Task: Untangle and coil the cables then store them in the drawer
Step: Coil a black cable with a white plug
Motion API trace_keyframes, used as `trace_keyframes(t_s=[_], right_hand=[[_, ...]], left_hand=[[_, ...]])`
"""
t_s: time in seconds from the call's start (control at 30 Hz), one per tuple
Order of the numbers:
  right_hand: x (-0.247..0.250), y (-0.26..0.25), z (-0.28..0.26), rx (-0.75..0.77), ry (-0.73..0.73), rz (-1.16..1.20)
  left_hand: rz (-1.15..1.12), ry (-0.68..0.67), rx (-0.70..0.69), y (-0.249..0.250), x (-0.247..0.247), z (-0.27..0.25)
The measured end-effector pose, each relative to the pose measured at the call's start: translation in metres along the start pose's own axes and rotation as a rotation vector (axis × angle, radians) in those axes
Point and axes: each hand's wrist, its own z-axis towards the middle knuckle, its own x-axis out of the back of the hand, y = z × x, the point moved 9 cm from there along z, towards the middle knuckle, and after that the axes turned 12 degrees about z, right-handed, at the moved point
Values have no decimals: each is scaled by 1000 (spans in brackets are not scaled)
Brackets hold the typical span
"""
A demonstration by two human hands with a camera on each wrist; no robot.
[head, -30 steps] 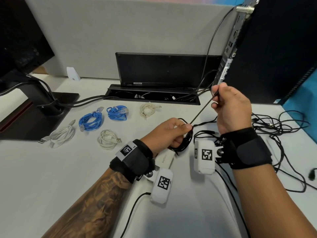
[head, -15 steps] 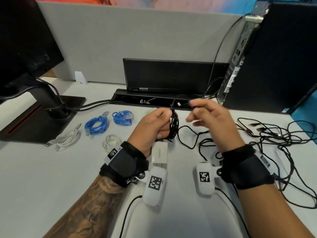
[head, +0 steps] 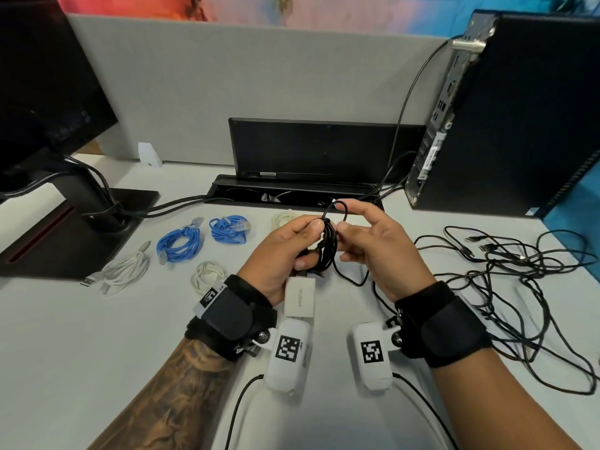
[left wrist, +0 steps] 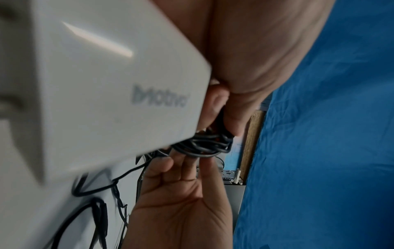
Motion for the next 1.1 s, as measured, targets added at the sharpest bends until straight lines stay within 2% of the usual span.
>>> trace_keyframes(t_s=[0.07,0.23,0.33,0.57,0.73,0.87,1.1], right_hand=[[-4,-4,-1,32,-8,-57],[-32,11,-7,-15,-213,-68],[-28,5,-6,51,-138,-26],[-20,-3,-6,137,-15,-135],[-18,-9,-6,186,18,-240],[-13,-22,-10,262,43,-273],[-5,-26,-8,303,31,-364]], left_hand=[[-28,14,6,-2,0,0],[-119,59,19,-6,5,2],[-106,62,29,-5,3,2],[-83,70,-6,-2,-5,1],[-14,82,-22,-5,-3,3],[138,127,-62,0,6,3],[386,171,-82,-2,9,4]])
